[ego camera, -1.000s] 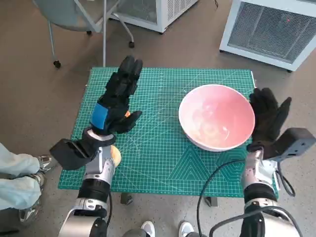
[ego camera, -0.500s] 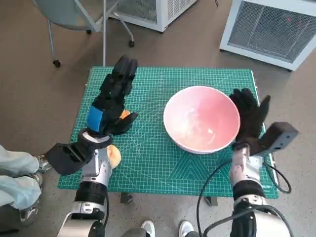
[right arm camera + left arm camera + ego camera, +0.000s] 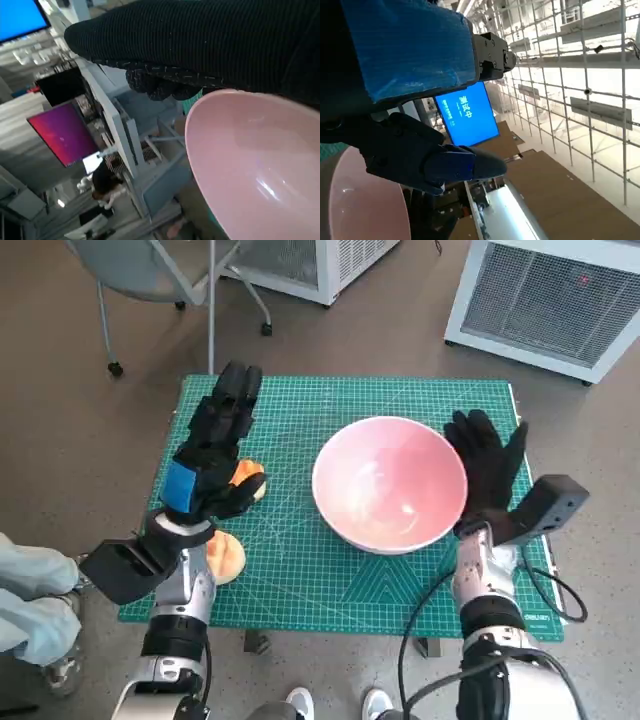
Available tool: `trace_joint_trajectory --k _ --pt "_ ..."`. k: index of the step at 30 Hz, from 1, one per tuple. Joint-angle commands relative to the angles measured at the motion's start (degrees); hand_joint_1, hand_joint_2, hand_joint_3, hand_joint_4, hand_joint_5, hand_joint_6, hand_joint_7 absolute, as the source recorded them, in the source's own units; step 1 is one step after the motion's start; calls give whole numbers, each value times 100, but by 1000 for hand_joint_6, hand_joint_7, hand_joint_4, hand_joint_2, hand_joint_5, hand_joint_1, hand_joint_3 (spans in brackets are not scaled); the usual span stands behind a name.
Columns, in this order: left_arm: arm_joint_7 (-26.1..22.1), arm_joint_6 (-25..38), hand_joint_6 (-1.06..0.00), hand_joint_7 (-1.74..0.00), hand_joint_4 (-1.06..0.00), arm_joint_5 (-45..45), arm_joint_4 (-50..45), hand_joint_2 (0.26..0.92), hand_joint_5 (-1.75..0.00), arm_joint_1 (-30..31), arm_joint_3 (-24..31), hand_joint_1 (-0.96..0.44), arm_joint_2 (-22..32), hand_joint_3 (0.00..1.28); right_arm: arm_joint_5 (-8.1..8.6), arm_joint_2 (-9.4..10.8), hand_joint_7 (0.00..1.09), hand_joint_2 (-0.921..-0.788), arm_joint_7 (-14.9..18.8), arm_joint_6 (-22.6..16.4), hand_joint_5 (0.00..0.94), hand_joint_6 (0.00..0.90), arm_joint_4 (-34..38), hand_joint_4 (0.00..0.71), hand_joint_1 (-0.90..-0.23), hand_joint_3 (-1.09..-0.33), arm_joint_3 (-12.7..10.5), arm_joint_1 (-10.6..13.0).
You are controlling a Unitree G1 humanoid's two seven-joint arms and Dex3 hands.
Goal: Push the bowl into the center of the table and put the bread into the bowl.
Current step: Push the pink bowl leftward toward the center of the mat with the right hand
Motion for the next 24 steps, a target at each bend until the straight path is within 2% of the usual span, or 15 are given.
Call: trace_joint_trajectory --k 1,13,20,24 --pt "100 -12 -153 -2 -24 96 -185 921 -2 121 -5 -540 81 349 -56 132 307 -921 -115 127 8 131 114 182 -553 -893 13 -67" --pt "291 -7 -147 0 -23 173 -337 921 -1 269 -8 -536 99 355 -105 307 300 -921 -213 336 11 167 158 203 -565 -927 38 -229" --pt "397 -30 -149 -1 -22 232 -352 921 0 315 -27 -541 91 358 -135 301 289 -921 -203 432 8 177 169 204 -551 -918 39 -283" --pt "450 -29 -149 -1 -21 257 -372 921 0 337 -44 -540 84 360 -218 230 283 -921 -210 414 7 178 151 206 -553 -916 95 -289"
